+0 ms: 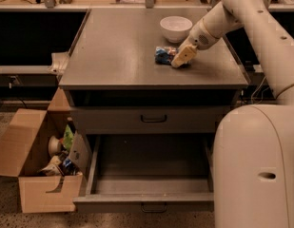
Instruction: Place redbull can into middle drawer
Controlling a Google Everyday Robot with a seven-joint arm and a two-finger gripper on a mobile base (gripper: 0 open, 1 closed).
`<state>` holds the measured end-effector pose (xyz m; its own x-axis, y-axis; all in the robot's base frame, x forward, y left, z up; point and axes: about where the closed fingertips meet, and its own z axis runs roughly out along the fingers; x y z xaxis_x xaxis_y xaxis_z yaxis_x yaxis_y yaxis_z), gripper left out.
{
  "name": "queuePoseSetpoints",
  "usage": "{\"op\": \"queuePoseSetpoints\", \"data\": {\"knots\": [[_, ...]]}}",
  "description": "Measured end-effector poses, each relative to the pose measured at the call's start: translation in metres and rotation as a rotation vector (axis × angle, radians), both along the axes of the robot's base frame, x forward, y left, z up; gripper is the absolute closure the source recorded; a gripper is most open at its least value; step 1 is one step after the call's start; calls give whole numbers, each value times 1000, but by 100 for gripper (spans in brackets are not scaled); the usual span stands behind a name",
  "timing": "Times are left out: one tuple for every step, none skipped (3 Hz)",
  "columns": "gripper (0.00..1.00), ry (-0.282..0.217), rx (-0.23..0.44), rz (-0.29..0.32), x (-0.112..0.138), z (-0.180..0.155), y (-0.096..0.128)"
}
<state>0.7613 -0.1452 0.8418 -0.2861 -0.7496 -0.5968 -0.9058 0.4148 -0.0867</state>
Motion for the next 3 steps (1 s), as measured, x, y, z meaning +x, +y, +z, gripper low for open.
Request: {"op": "queuePoseSetpoints", "data": {"knots": [[64,0,0,0,0,0,0],[89,-34,20,58,-16,19,12],[100,-75,56,144,-61,48,28]]}}
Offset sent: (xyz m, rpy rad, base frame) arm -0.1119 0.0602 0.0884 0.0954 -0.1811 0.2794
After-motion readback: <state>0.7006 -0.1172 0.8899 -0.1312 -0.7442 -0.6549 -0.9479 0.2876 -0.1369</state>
